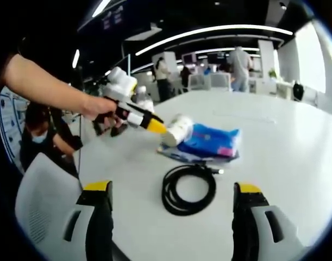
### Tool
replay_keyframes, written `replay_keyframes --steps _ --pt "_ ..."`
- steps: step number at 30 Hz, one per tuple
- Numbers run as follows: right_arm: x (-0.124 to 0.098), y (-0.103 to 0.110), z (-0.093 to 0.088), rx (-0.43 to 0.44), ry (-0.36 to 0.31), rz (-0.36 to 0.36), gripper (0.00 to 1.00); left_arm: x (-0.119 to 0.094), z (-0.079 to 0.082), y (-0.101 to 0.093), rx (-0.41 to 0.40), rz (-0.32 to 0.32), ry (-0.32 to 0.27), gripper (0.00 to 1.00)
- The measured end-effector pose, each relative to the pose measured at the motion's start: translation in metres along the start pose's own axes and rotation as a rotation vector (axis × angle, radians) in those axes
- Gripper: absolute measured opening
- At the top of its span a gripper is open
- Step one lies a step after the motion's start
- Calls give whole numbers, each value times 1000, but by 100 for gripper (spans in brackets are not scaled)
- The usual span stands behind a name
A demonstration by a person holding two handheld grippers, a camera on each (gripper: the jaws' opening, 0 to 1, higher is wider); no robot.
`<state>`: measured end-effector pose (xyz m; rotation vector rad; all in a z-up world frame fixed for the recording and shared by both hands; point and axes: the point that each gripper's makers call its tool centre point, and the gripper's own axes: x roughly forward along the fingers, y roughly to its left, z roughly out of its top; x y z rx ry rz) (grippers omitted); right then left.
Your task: Arrange the tabletop items into an orderly group along one side of the table until the central work area is clear of visible clutter.
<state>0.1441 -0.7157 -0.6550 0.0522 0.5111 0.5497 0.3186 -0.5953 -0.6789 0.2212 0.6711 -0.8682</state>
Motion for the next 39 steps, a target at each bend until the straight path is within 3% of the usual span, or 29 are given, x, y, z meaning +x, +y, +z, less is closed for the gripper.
replay_keyframes --steps 20,29,39 --pt "-1 -6 -3 18 1 -14 89 12 22 4 70 -14 -3 44" --pt "-1 -10 -4 20 6 -20 89 21 30 3 88 -59 5 43" --pt "0 -12 -3 24 6 -25 89 23 30 1 114 -83 33 32"
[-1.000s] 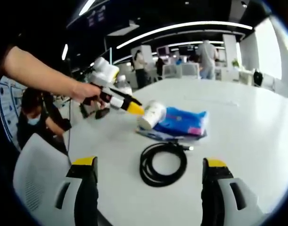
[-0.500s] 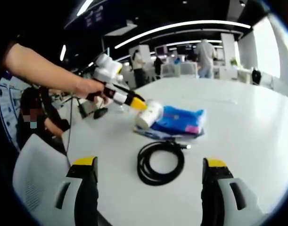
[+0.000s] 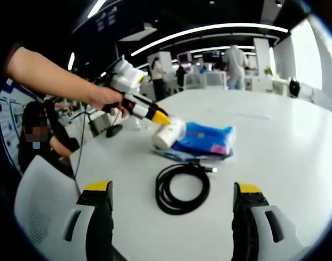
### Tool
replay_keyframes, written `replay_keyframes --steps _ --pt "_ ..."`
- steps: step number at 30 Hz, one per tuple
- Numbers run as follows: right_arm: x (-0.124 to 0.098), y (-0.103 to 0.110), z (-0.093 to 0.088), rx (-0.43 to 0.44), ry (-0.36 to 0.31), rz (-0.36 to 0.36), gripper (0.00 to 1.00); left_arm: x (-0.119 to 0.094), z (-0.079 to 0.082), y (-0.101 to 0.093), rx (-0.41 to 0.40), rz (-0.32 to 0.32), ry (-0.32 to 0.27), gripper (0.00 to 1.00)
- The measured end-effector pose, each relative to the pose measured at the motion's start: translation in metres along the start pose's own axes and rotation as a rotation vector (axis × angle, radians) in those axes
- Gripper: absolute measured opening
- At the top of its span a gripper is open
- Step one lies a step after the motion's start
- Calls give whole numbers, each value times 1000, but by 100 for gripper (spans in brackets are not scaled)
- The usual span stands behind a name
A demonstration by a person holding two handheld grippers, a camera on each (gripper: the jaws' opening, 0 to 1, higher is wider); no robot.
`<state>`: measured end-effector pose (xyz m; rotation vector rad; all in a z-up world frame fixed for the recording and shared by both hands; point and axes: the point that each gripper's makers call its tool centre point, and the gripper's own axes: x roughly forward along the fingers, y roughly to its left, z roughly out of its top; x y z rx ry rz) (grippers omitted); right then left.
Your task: Arrange the tabletop items into an orderly group along one side of the table until the central work area is clear of visible clutter.
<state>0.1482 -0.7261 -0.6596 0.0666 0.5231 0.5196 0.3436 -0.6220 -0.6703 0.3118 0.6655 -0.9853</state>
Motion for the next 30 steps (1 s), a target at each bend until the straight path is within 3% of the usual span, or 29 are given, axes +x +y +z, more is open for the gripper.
replay_keyframes --steps 16,30 --pt "3 6 0 -12 6 16 89 -11 -5 3 28 -16 26 19" --pt "3 6 -1 -9 6 15 89 -17 -2 1 115 -38 35 3"
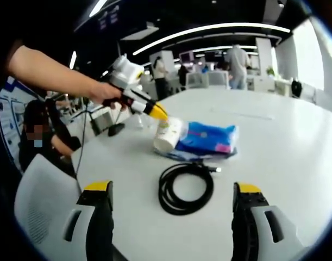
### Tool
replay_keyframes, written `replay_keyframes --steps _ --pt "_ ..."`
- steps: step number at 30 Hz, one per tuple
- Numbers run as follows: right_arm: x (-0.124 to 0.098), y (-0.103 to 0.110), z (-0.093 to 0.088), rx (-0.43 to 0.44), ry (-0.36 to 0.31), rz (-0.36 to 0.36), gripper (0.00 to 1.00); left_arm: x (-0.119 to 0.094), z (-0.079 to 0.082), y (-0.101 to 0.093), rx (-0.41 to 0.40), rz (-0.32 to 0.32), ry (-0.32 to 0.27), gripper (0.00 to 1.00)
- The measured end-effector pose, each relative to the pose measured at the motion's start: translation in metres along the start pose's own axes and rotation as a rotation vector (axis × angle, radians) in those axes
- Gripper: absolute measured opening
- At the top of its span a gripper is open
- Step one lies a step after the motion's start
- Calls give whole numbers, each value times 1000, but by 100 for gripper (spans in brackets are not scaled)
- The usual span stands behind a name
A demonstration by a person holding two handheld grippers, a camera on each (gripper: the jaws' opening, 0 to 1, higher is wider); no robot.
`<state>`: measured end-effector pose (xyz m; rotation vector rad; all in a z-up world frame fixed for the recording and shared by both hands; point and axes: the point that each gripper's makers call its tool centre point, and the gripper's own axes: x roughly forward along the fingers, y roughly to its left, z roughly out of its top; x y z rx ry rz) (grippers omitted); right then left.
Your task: Arrange the tabletop items into an orderly group along one side of the table until the central work area is clear of visible clutter.
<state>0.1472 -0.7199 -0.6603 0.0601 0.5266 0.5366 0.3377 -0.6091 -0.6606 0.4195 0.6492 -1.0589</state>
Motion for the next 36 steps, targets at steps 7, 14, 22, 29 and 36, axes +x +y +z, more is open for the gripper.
replay_keyframes --steps 7,14,22,29,36 --pt "0 1 0 -2 -1 2 89 -2 -4 -3 61 -14 28 1" --pt "2 2 0 -3 0 6 89 -6 -6 -6 137 -9 43 0" --pt "4 6 -1 -11 6 19 89 -16 1 2 200 36 35 0" --pt "5 8 0 -17 5 25 89 -26 7 8 304 93 34 0" --pt "6 10 1 -18 1 28 89 -24 9 -6 435 86 53 0"
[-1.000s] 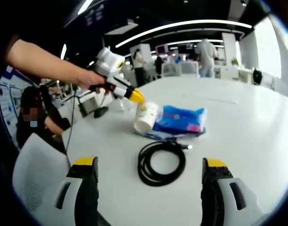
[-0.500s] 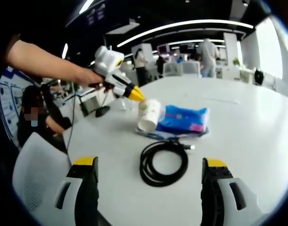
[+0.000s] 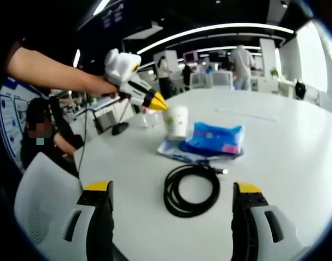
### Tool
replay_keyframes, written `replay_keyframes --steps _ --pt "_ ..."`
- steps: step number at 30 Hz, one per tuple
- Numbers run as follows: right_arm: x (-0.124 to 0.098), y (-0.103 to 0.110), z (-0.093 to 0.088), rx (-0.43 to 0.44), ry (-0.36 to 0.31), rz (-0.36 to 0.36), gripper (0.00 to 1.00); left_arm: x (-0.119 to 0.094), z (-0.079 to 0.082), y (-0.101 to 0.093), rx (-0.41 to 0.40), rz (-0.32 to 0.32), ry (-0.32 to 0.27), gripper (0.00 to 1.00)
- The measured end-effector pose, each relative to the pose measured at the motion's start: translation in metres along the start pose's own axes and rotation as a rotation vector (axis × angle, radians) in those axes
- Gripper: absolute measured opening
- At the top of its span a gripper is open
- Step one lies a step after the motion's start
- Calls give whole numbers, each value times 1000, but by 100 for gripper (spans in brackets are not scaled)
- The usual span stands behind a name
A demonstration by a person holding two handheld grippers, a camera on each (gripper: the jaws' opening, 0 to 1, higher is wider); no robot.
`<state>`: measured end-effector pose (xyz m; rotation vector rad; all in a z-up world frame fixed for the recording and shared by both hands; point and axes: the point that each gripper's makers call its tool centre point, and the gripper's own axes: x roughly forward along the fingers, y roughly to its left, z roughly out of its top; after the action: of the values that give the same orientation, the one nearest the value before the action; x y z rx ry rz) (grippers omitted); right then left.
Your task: Arrange the tabletop items into an orderly group along one side of the table until the central work area is clear of visible clutter.
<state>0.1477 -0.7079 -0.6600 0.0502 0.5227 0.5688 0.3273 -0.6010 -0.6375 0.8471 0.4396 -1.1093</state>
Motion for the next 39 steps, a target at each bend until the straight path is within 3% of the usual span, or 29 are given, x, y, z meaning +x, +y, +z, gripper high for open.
replay_keyframes --steps 3,18,30,39 --pt "0 1 0 0 -1 1 88 1 2 -5 51 3 4 0" --pt "-2 0 -1 8 -6 1 88 6 13 -40 76 -106 -14 1" --pt "-3 -2 -1 18 -9 -5 88 10 7 -48 64 -149 16 1" --pt "-2 -2 0 21 -12 -4 88 5 9 -38 103 -119 23 0"
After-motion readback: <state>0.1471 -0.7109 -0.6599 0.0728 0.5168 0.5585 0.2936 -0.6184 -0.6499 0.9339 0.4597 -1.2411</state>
